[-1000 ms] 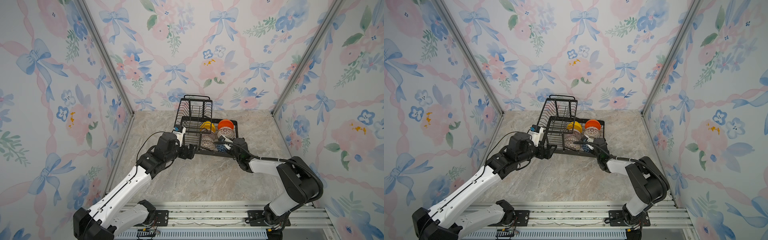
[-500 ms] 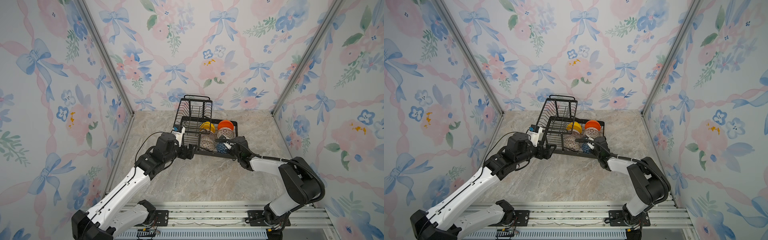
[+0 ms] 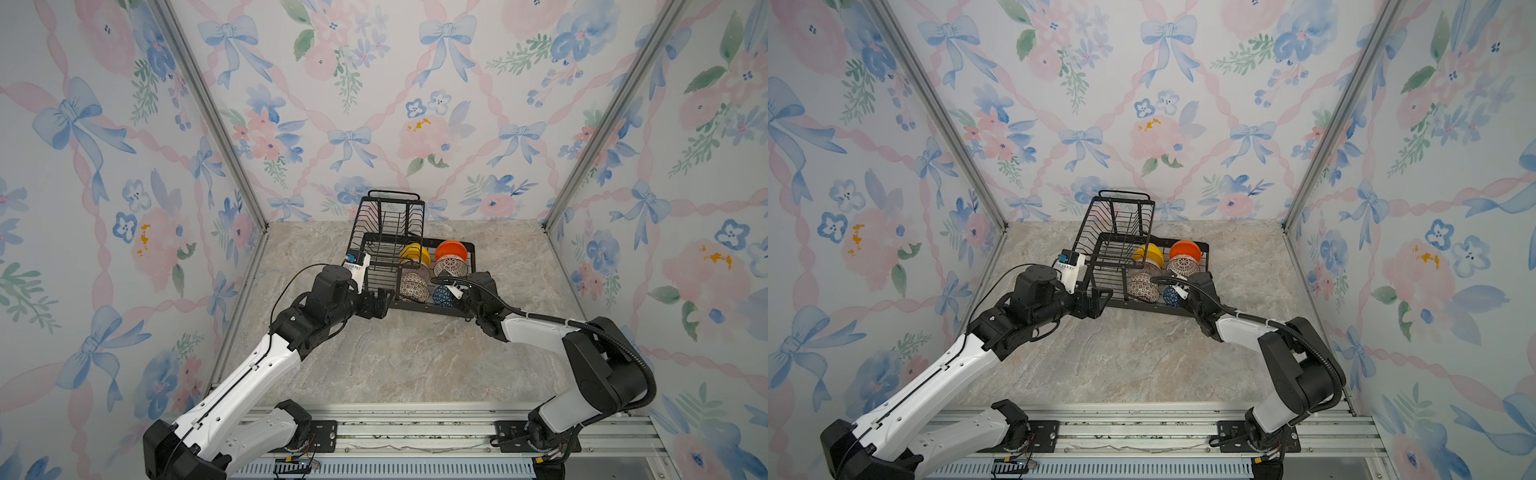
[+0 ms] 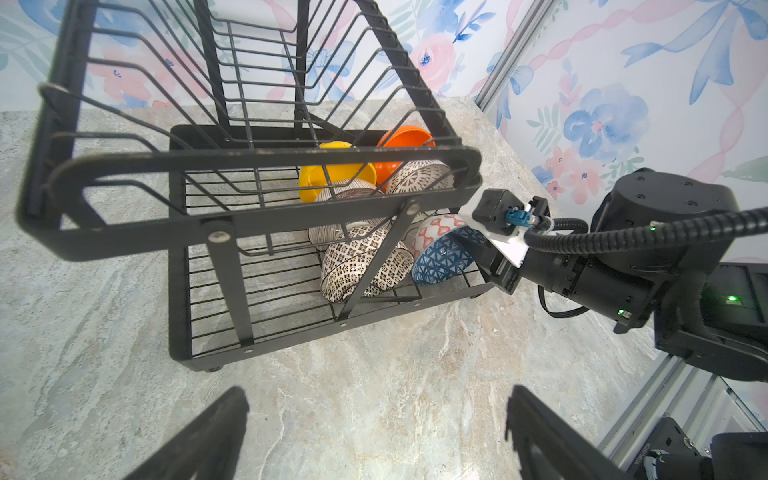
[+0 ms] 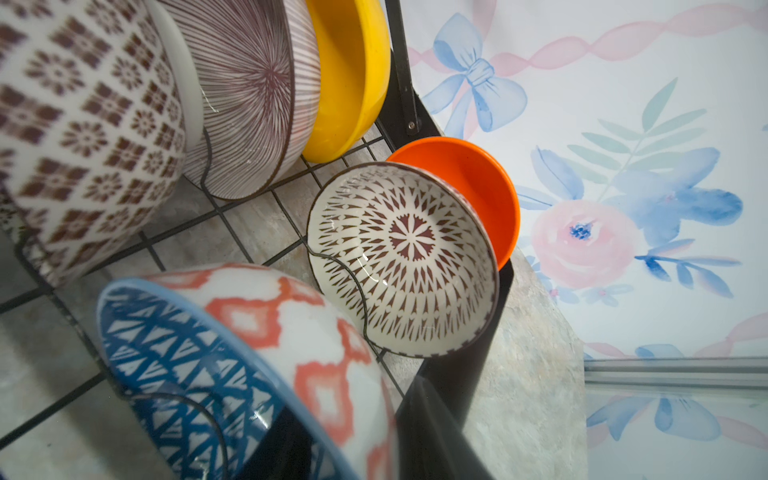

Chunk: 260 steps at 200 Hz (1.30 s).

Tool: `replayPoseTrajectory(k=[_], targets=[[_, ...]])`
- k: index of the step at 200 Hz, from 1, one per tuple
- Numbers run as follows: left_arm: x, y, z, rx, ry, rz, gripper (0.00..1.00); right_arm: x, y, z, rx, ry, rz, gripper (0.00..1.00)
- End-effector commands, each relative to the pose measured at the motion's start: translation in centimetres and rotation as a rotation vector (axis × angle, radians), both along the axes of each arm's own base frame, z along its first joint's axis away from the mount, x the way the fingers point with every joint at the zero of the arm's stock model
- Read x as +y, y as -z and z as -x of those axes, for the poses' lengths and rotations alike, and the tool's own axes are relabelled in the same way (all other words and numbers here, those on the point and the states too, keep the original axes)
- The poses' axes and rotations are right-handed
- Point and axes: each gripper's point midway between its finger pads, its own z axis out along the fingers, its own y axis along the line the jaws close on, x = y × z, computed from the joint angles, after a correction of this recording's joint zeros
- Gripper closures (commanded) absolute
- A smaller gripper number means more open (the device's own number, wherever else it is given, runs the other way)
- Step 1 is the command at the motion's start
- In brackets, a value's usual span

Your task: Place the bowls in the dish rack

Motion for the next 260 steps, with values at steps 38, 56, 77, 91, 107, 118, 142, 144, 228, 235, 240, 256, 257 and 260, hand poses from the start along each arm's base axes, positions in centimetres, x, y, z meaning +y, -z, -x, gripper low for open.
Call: replayPoseTrajectory(k=[38,56,77,91,107,118,142,144,228,235,240,256,257,260], targets=[[0.3,0.0,-0.2,0.004,0.003,-0.021,0.02,-0.3,-4.4,0.3,-0.016,0.001,-0.090,0.08],[0.6,-0.3,-0.8,-0.013,-0.019,-0.036,0.02,-0.9,-5.6,0.6,-0.035,0.025,-0.109,0.01],[1.8,-0.9,-1.7,-0.055,-0.091,-0.068,0.02,-2.2,-7.6,1.0,-0.072,0.078,-0.165,0.03],[2.9,-1.5,-2.4,-0.094,-0.145,-0.080,0.02,-3.3,-9.1,1.1,-0.097,0.125,-0.234,0.03],[4.5,-2.0,-3.4,-0.155,-0.214,-0.084,0.02,-5.2,-10.7,1.4,-0.129,0.192,-0.331,0.03],[5.8,-2.2,-4.0,-0.200,-0.272,-0.073,0.02,-6.9,-11.9,1.7,-0.169,0.245,-0.409,0.03],[9.9,-0.7,-5.0,-0.315,-0.447,-0.049,0.02,-11.6,-13.2,2.5,-0.241,0.403,-0.564,0.03],[10.3,-0.6,-5.0,-0.325,-0.464,-0.047,0.02,-12.1,-13.2,2.6,-0.249,0.420,-0.576,0.03],[23.6,8.7,-5.4,-0.343,-0.901,-0.188,0.02,-21.2,-5.1,5.5,-0.317,0.819,-0.659,0.03],[24.0,9.3,-5.3,-0.343,-0.908,-0.189,0.02,-21.1,-4.5,5.4,-0.306,0.816,-0.656,0.03],[24.3,9.8,-5.2,-0.343,-0.912,-0.189,0.02,-21.0,-4.2,5.2,-0.302,0.811,-0.658,0.03],[25.0,11.1,-5.2,-0.327,-0.917,-0.194,0.02,-20.6,-3.1,4.4,-0.278,0.803,-0.665,0.03],[25.0,11.1,-5.2,-0.328,-0.916,-0.194,0.02,-20.6,-3.0,4.3,-0.276,0.803,-0.665,0.03],[25.1,11.3,-5.2,-0.324,-0.915,-0.195,0.02,-20.5,-2.9,4.1,-0.274,0.799,-0.668,0.03]])
